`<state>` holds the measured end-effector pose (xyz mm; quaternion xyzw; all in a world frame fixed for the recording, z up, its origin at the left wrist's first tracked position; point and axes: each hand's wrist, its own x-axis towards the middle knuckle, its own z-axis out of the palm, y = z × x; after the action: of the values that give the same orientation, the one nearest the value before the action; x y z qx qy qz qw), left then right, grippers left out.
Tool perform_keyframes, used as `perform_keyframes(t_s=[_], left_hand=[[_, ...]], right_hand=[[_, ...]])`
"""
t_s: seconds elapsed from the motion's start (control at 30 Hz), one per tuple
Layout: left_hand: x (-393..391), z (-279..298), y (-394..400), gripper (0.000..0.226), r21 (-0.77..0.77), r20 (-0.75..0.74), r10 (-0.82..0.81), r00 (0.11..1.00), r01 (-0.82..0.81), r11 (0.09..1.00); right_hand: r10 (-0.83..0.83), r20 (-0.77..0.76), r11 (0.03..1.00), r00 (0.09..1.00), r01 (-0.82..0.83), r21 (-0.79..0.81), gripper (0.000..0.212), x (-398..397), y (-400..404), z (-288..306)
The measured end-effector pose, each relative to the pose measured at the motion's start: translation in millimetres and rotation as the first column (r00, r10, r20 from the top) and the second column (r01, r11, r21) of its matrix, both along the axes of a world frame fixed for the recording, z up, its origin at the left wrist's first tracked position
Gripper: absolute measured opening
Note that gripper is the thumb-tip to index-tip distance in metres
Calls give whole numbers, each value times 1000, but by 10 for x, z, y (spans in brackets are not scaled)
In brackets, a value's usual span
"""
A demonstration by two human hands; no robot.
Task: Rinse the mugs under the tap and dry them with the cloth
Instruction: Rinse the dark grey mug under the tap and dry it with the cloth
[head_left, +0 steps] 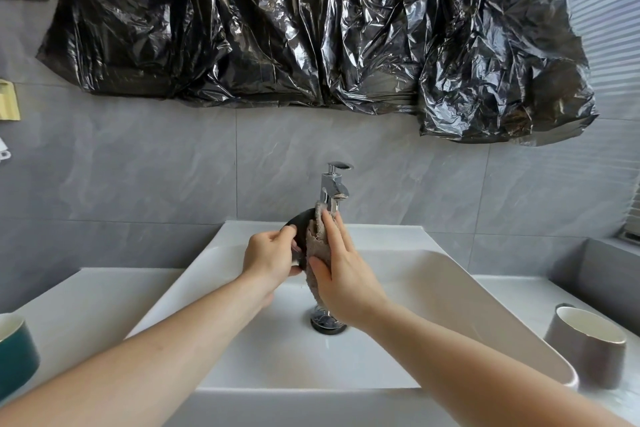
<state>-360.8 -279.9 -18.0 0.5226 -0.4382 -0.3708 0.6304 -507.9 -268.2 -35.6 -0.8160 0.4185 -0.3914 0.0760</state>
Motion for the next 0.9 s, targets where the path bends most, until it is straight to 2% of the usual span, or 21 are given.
perform_keyframes(t_s=[0.07, 0.1, 0.17, 0.23, 0.33, 0.43, 0.5, 0.57, 0.67, 0.8, 0.9], left_hand=[[13, 5, 10, 39, -11, -13, 21, 1000, -21, 1000], [24, 12, 16, 41, -16, -15, 29, 999, -29, 999], [53, 30, 29, 42, -27, -16, 30, 999, -30, 999], [66, 42, 35, 42, -41, 2, 24, 1000, -24, 999], [62, 43, 24, 42, -41, -17, 16, 1000, -17, 999], [62, 51, 9, 38, -20, -158, -1, 987, -2, 1000], [68, 81, 15, 37, -35, -268, -13, 963, 4, 999], [66, 113, 25, 35, -64, -334, -35, 942, 14, 998], [59, 140, 40, 34, -80, -332, -52, 942, 27, 996], [71, 124, 55, 32, -50, -323, -72, 944, 59, 997], [66, 141, 55, 31, -26, -347, -90, 934, 87, 996]], right_hand=[[-8, 81, 998, 997, 3, 67, 74, -20, -31, -3], [-9, 171, 990, 985, -15, 138, 70, -27, -49, 7], [-43, 388, 945, 921, -89, 315, 55, -62, -83, 34], [-96, 512, 881, 853, -166, 443, 37, -116, -117, 41], [-108, 628, 820, 771, -289, 495, 25, -155, -139, 47], [-132, 696, 776, 706, -362, 516, 25, -140, -131, 81], [-153, 715, 727, 682, -412, 549, 27, -115, -122, 74], [-155, 683, 709, 713, -401, 580, 31, -87, -127, 39], [-163, 636, 718, 754, -352, 601, 38, -62, -139, -10], [-180, 469, 679, 864, -236, 695, 47, -82, -145, -48], [-201, 490, 684, 848, -237, 690, 45, -89, -157, -34]])
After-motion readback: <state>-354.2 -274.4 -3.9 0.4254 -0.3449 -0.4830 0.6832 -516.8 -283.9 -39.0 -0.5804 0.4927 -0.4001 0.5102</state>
